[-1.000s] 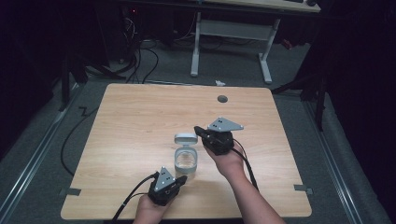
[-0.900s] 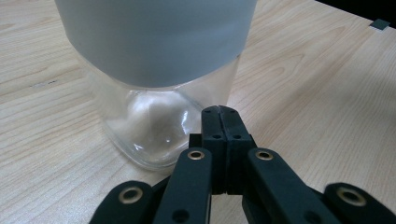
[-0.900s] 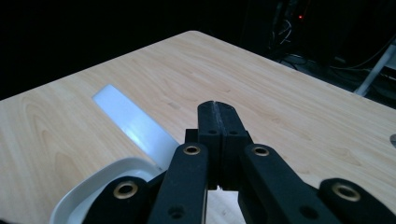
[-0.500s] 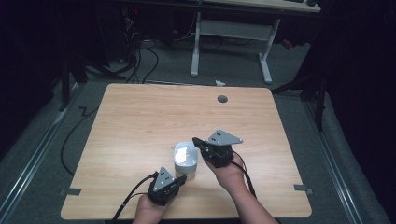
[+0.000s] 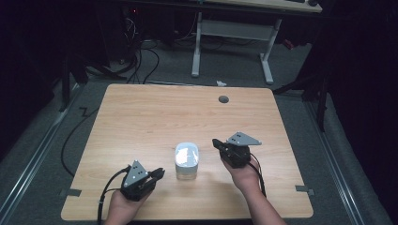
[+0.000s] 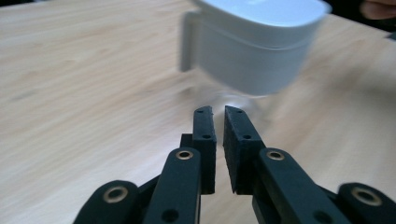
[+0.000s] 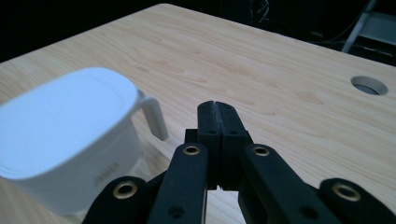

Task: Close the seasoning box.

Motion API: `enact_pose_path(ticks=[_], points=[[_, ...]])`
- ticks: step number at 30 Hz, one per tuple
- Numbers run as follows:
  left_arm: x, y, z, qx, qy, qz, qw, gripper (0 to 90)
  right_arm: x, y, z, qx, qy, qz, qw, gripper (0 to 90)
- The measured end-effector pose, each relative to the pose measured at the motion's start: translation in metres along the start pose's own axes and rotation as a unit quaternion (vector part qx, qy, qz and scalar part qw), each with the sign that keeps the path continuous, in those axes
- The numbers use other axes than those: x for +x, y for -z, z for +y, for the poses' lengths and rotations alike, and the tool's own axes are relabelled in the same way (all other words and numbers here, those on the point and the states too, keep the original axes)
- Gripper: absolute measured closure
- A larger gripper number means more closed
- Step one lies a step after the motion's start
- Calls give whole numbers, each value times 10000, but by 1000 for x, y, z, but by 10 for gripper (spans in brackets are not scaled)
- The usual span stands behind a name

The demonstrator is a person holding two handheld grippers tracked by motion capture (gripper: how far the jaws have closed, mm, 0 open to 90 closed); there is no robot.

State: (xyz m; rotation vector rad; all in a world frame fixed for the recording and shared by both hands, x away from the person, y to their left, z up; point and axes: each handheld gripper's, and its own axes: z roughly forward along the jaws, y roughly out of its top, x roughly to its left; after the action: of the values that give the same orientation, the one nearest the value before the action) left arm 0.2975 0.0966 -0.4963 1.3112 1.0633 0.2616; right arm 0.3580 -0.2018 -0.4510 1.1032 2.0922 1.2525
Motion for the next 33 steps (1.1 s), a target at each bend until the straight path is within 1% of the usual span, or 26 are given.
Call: enact_pose_path(ticks=[1, 2, 3, 4, 5, 6, 7, 8, 9, 10, 11, 13, 17, 18, 20, 21, 23, 24, 25, 26, 27, 28, 30, 31, 32, 33], points=[[5, 1, 2, -33, -19, 79, 10000, 825, 0, 0, 0, 0, 0, 0, 10000, 899], [10, 1, 4, -59, 25, 170, 9998, 820, -2, 1, -2, 0, -23, -23, 10000, 899], [20, 0, 6, -77, 58, 351, 9993, 800, -7, 5, -6, -10, -56, -71, 10000, 899], [25, 0, 7, -82, 49, 417, 9991, 787, -9, 7, -9, 0, -98, -91, 9999, 898], [25, 0, 7, -82, 49, 417, 9991, 773, -9, 7, -9, 0, -98, -91, 9999, 898], [33, -1, 8, -122, -4, 591, 9982, 754, -16, 10, -14, -15, -105, -152, 9998, 897], [37, -2, 8, -125, -43, 688, 9975, 734, -19, 11, -17, -17, -159, -178, 9997, 896], [37, -2, 8, -125, -43, 688, 9975, 718, -19, 11, -17, -17, -159, -178, 9997, 896], [47, -2, 7, -117, -94, 874, 9961, 704, -27, 14, -23, -23, -241, -256, 9994, 894], [47, -2, 7, -117, -94, 874, 9961, 690, -27, 14, -23, -23, -241, -256, 9994, 894], [51, -2, 6, -123, -73, 956, 9953, 690, -31, 16, -26, -22, -311, -288, 9991, 892], [60, 0, 6, -127, -56, 1120, 9936, 656, -40, 20, -31, 13, -416, -380, 9984, 884], [74, 5, 9, -200, -96, 1406, 9898, 608, -56, 31, -43, 63, -506, -601, 9969, 861], [78, 8, 9, -169, -182, 1484, 9886, 578, -64, 37, -51, 73, -600, -703, 9957, 843], [85, 11, 9, -188, -232, 1656, 9857, 572, -68, 41, -56, 82, -643, -770, 9949, 831], [92, 15, 12, -241, -155, 1755, 9841, 565, -75, 49, -66, 102, -760, -899, 9930, 807], [94, 17, 13, -282, -118, 1780, 9836, 561, -78, 52, -71, 104, -809, -958, 9921, 794], [96, 19, 15, -326, -99, 1814, 9828, 544, -82, 60, -82, 107, -831, -1106, 9903, 755], [98, 21, 16, -372, -88, 1854, 9819, 544, -82, 60, -82, 107, -831, -1106, 9903, 755], [100, 22, 17, -412, -43, 1886, 9812, 535, -83, 64, -87, 98, -898, -1147, 9893, 728], [101, 24, 17, -449, 20, 1920, 9804, 517, -81, 73, -100, 51, -996, -1267, 9869, 659], [102, 25, 17, -474, 58, 1950, 9796, 517, -81, 73, -100, 51, -996, -1267, 9869, 659], [102, 25, 13, -440, 63, 2011, 9786, 512, -74, 81, -115, -88, -1069, -1466, 9834, 624], [101, 25, 11, -384, -37, 2030, 9784, 502, -71, 83, -117, 69, -830, -1473, 9856, 611], [101, 25, 11, -384, -37, 2030, 9784, 499, -71, 83, -117, 69, -830, -1473, 9856, 611], [98, 23, 10, -372, -100, 2048, 9780, 496, -73, 83, -116, 47, -793, -1513, 9853, 607]])
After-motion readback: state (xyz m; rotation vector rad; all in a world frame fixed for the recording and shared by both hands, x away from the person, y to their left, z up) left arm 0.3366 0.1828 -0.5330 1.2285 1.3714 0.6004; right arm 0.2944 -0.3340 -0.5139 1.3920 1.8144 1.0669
